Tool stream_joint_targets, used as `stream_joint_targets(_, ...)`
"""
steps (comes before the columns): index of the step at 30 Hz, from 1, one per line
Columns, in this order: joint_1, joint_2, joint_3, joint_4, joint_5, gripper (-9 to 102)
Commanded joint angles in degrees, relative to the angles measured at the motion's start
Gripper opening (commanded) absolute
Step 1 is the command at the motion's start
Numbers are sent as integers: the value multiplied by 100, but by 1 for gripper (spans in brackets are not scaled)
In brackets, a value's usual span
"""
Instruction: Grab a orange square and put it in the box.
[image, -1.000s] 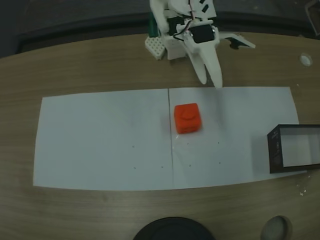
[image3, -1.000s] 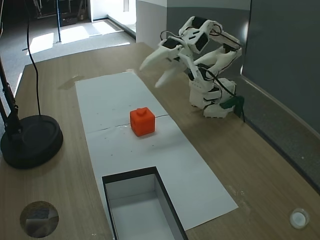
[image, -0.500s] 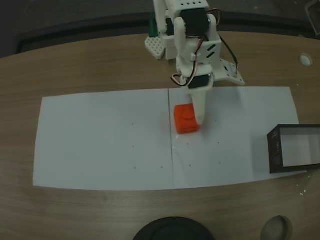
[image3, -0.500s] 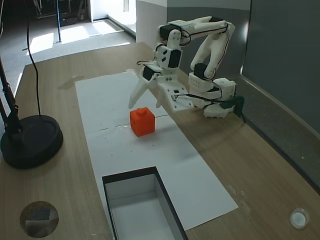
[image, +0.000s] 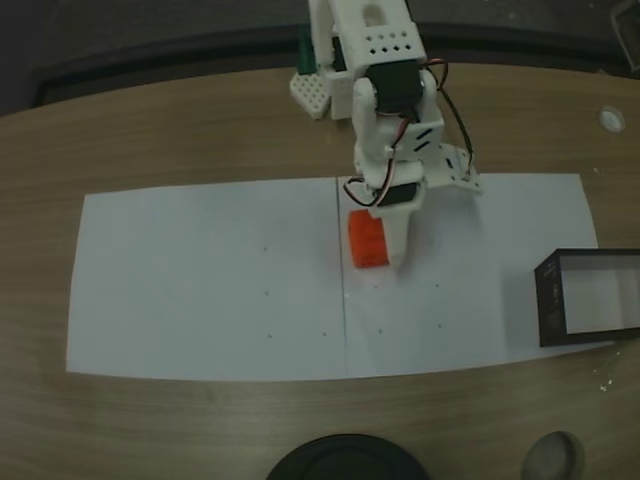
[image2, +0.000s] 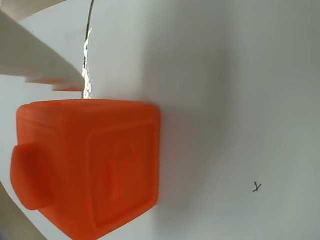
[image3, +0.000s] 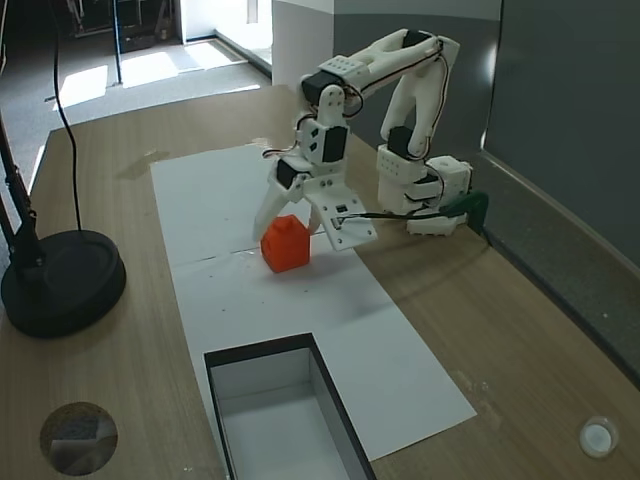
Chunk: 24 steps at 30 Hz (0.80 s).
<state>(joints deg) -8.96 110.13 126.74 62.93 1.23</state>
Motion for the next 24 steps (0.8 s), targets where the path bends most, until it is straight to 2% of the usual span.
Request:
stream_joint_targets(1,18,-167,-211,-141,18,35)
stream_joint_targets(3,9,-352,-246,-185,-9,30)
stream_joint_targets(6,9,-527,-272,-299,-35,14)
stream_joint_targets(8,-44,-571,-281,-431,-88,8)
stream_joint_targets(11,-114,-545,-677,-422,-343,7)
stream_joint_targets(16,-396,-545,-2285,-369,-475,7)
stream_joint_targets(24,-1767,-650,-5326,-9,-1354,7)
